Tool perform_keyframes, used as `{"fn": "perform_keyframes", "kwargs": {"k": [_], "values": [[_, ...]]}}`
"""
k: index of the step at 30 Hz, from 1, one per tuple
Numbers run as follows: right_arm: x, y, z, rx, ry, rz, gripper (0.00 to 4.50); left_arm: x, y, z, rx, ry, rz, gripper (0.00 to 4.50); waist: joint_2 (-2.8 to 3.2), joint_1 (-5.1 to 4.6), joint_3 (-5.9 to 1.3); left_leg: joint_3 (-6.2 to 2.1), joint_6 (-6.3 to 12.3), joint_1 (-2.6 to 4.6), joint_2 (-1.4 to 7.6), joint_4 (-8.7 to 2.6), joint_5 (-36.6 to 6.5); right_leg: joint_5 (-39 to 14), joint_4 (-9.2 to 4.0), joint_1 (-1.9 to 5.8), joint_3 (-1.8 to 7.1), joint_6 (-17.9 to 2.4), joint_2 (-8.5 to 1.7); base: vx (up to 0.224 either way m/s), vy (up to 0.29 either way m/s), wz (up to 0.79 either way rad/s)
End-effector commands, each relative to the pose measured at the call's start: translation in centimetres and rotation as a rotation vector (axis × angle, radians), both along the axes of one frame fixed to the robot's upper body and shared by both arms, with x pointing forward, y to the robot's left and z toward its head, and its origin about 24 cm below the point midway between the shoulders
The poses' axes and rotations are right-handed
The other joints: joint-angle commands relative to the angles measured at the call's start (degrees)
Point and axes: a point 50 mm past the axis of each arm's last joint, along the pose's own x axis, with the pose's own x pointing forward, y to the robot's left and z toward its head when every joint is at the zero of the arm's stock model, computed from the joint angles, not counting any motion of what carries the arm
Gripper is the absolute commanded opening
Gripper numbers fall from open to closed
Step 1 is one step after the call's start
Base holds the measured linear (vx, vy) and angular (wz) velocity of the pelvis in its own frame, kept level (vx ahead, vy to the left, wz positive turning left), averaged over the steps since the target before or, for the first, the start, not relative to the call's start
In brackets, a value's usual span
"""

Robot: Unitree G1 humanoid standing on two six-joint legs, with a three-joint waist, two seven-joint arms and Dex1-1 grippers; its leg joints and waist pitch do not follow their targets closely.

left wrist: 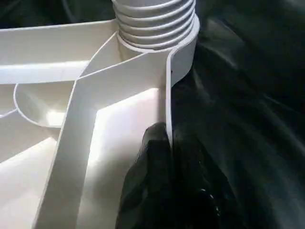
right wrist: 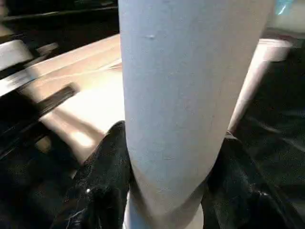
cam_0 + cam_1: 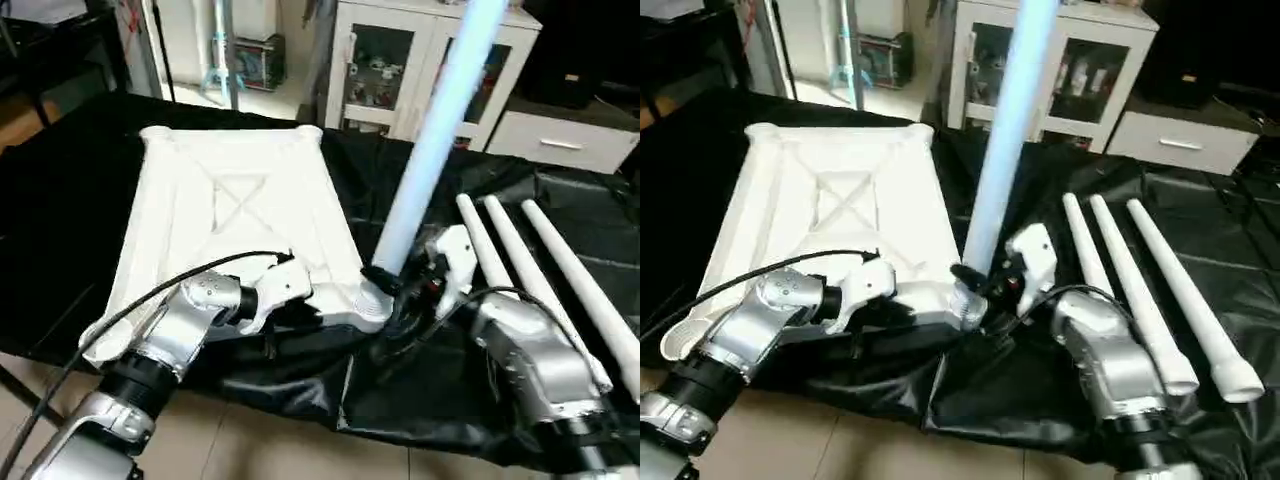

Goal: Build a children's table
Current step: Insert table leg to table base

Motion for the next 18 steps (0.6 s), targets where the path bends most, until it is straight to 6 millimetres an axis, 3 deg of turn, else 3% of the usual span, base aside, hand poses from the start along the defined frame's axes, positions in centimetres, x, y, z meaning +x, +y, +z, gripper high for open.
{"fn": "perform_keyframes", "kwargs": {"k": [1,3,5,8,12,14,15,18], "values": [[-0.4,-4.0,-5.0,-0.182,0.205,-0.298,1.84,0.5,-0.5,0.7,-0.031,-0.023,0.044,0.0,0.8,-0.53,-0.76,-3.32,-3.13,0.21,3.72,-6.01,-30.0,-35.7,-5.71,-0.31,1.9,-4.7,-4.89,0.0,0.0,0.0],[0.3,-4.0,-5.4,-0.217,0.205,-0.417,1.84,1.3,-1.1,1.3,-0.048,-0.042,0.113,0.0,0.53,-1.16,-1.15,-3.5,-3.02,-0.14,3.49,-5.93,-28.7,-35.7,-5.64,-0.14,1.83,-4.0,-4.98,0.0,0.0,0.0],[1.6,-3.3,-5.7,-0.258,0.214,-0.556,1.84,2.3,-2.9,2.3,-0.071,-0.066,0.21,0.0,0.56,-1.44,-1.38,-3.2,-2.99,-0.31,3.39,-5.66,-26.0,-32.5,-5.46,-0.28,2.02,-5.4,-4.9,0.0,0.0,0.0],[2.5,-2.3,-5.6,-0.273,0.218,-0.626,1.84,2.8,-4.5,3.1,-0.095,-0.078,0.267,0.0,0.64,-1.93,-1.7,-2.99,-2.57,-1.59,3.38,-5.56,-20.4,-23.1,-4.56,0.69,2.07,-7.7,-4.73,0.0,0.0,0.0],[4.4,-0.2,-4.8,-0.317,0.182,-0.704,1.84,2.9,-6.5,3.9,-0.08,-0.126,0.313,0.0,0.3,-2.22,-2.13,-2.51,-0.68,-2.06,3.14,-5.04,-16.3,-17.8,-4.01,1.37,2.01,-9.4,-4.73,0.0,0.0,0.0],[4.6,0.0,-4.6,-0.322,0.177,-0.721,1.84,2.9,-6.5,4.0,-0.078,-0.135,0.324,0.0,0.26,-2.23,-2.34,-2.32,-0.09,-2.12,3.02,-4.78,-14.0,-15.0,-3.75,1.53,1.88,-10.1,-4.6,0.0,0.0,0.0],[4.7,0.1,-4.6,-0.325,0.173,-0.727,1.84,3.0,-6.2,3.9,-0.068,-0.139,0.337,0.0,0.35,-2.12,-2.38,-1.9,0.75,-1.8,3.0,-4.46,-12.8,-11.9,-3.73,1.26,1.91,-11.0,-4.53,0.0,0.0,0.0],[4.8,0.2,-4.6,-0.326,0.168,-0.737,1.84,3.1,-5.8,3.8,-0.057,-0.136,0.359,0.0,0.16,-1.74,-2.56,-1.46,2.69,-1.75,3.13,-4.12,-7.6,-3.8,-2.94,1.73,1.6,-13.6,-4.5,0.055,-0.032,0.03]]}}
